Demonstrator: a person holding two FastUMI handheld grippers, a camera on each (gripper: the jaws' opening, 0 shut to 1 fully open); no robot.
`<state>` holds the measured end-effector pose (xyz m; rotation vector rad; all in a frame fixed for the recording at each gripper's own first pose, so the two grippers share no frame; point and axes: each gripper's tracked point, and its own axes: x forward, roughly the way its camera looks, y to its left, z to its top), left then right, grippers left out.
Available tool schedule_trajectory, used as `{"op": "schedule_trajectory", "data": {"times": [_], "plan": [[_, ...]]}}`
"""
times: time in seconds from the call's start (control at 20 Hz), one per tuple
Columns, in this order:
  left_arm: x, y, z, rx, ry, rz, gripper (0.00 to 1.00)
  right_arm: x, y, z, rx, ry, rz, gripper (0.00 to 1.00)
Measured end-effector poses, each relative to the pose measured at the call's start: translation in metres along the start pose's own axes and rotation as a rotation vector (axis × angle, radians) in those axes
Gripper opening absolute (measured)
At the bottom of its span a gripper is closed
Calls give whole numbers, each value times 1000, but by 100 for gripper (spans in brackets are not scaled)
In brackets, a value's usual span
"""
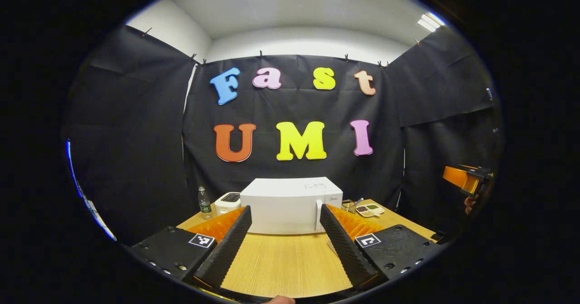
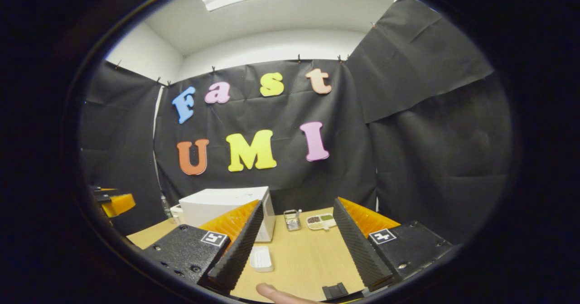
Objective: Open the microwave oven with the left hand, put the food in, and close the microwave oven.
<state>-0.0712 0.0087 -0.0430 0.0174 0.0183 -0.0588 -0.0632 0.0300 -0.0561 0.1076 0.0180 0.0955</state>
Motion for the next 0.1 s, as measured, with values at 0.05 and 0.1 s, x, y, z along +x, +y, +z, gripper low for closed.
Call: {"op": "schedule_trajectory", "data": {"times": [0.05,0.1], "plan": [[-4,-2,1,11,-9,-7,96,-2,4,0,-5,-3,9,98],[-7,-1,0,21,-10,-7,87,-6,5,-1,-6,-10,14,86]]}}
